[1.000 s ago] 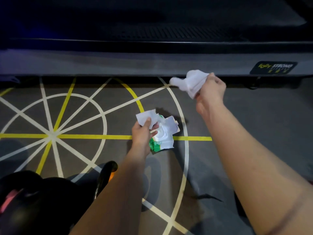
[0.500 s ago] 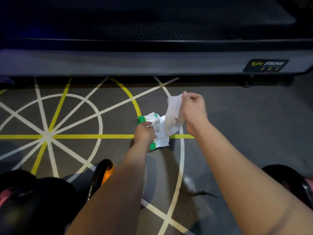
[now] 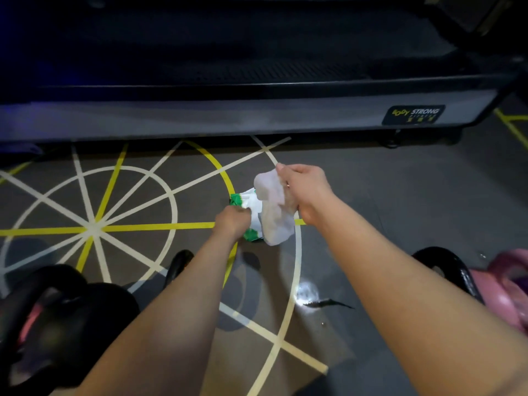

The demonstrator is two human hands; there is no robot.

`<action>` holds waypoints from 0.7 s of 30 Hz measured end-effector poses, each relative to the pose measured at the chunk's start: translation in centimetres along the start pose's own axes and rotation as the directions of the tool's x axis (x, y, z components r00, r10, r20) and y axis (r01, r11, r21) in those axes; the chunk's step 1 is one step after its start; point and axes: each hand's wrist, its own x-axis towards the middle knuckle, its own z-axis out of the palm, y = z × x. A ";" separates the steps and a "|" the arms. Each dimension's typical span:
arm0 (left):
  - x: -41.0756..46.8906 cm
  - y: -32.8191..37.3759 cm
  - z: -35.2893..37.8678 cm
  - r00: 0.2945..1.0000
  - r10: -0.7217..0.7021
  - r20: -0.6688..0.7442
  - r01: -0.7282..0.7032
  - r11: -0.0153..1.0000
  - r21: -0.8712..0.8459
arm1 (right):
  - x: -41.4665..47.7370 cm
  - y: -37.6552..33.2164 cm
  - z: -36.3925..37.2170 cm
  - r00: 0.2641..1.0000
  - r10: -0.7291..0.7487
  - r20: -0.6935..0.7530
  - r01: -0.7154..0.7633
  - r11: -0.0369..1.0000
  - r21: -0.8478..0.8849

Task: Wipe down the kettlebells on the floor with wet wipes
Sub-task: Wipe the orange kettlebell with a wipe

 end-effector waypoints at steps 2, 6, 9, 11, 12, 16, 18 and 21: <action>-4.2 2.3 -1.8 0.994 0.109 0.028 -0.091 0.924 -0.371 | -1.7 -1.3 -0.1 1.000 -0.026 0.005 0.026 1.000 -0.008; -10.8 5.6 -5.7 0.940 0.284 0.188 -0.095 0.749 -0.655 | -6.0 -5.8 -1.3 0.990 -0.138 0.001 0.138 0.990 -0.009; -15.6 7.8 -9.8 0.917 0.337 0.211 -0.132 0.758 -0.638 | -9.8 -9.5 -2.9 0.974 -0.217 -0.065 0.216 0.976 -0.011; -18.3 8.8 -11.9 0.907 0.358 0.219 -0.142 0.753 -0.643 | -12.5 -11.2 -4.2 0.972 -0.220 -0.079 0.220 0.975 -0.006; -19.7 9.2 -12.8 0.913 0.360 0.193 -0.154 0.740 -0.654 | -14.1 -11.9 -4.8 0.982 -0.187 -0.020 0.188 0.980 0.068; -26.5 10.7 -14.7 0.931 0.350 0.106 -0.171 0.673 -0.720 | -20.8 -12.7 -7.7 0.878 -0.033 0.478 -0.057 0.983 0.172; -29.6 10.9 -15.3 0.934 0.346 0.092 -0.160 0.633 -0.758 | -23.4 -12.1 -8.8 0.785 0.012 0.619 -0.078 0.994 0.080; -32.7 10.3 -16.5 0.945 0.325 0.043 -0.175 0.611 -0.772 | -25.9 -10.9 -9.3 0.717 -0.014 0.697 -0.058 0.995 0.080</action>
